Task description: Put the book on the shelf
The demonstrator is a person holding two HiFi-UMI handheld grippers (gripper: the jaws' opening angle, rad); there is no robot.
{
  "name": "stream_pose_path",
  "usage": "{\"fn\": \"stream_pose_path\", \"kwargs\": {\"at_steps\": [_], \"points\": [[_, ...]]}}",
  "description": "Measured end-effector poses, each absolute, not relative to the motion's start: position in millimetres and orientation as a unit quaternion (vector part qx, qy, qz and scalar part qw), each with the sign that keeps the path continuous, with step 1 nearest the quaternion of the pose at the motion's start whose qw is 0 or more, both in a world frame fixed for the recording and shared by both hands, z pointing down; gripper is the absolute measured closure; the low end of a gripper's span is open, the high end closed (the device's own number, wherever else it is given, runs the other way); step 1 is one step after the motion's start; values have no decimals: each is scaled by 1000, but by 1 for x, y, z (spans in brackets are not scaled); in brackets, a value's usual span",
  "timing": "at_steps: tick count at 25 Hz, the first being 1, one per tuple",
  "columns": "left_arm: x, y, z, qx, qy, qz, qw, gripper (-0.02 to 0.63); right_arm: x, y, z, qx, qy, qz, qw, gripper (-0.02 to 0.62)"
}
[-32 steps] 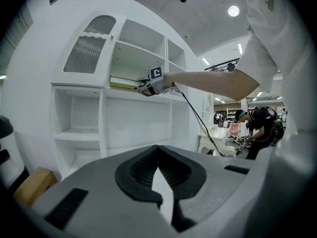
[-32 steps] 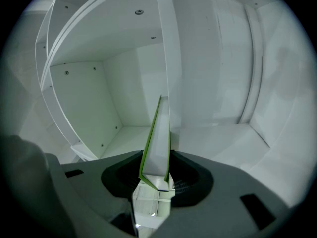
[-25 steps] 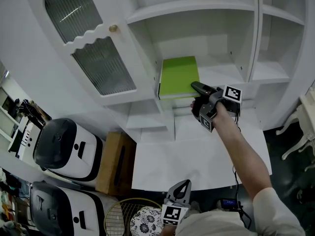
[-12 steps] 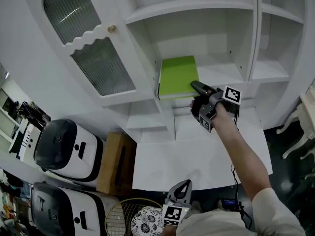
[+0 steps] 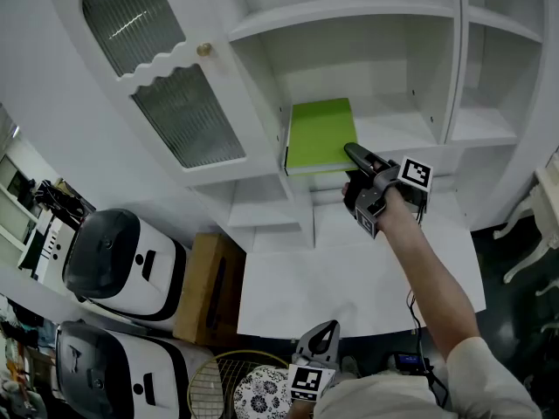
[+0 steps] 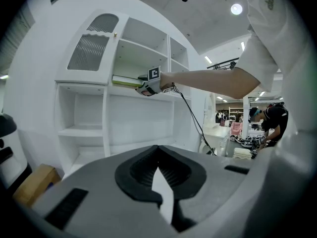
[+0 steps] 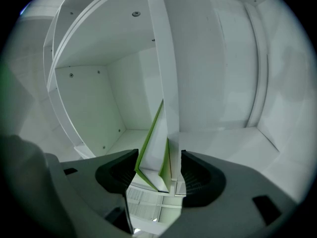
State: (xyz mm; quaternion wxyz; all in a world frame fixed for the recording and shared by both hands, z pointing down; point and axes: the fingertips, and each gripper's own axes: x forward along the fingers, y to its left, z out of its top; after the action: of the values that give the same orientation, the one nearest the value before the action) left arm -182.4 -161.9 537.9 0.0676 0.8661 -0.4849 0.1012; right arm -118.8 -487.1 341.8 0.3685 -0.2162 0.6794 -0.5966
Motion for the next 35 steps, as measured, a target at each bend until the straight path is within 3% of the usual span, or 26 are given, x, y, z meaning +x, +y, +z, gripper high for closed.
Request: {"fn": "stream_pose_path", "kwargs": {"at_steps": [27,31,35], "points": [[-141,-156,520,885,-453,95,43,603,-82,-379,331,-169,729,-570,339,342],[-131,-153,519,888,-448,90,39,603,-66,-357,331,-176,739,-555,338,442],[-124,-150,520,890,-447,84,35,603,-51,-344,336,-198,747,-540,333,500]]}}
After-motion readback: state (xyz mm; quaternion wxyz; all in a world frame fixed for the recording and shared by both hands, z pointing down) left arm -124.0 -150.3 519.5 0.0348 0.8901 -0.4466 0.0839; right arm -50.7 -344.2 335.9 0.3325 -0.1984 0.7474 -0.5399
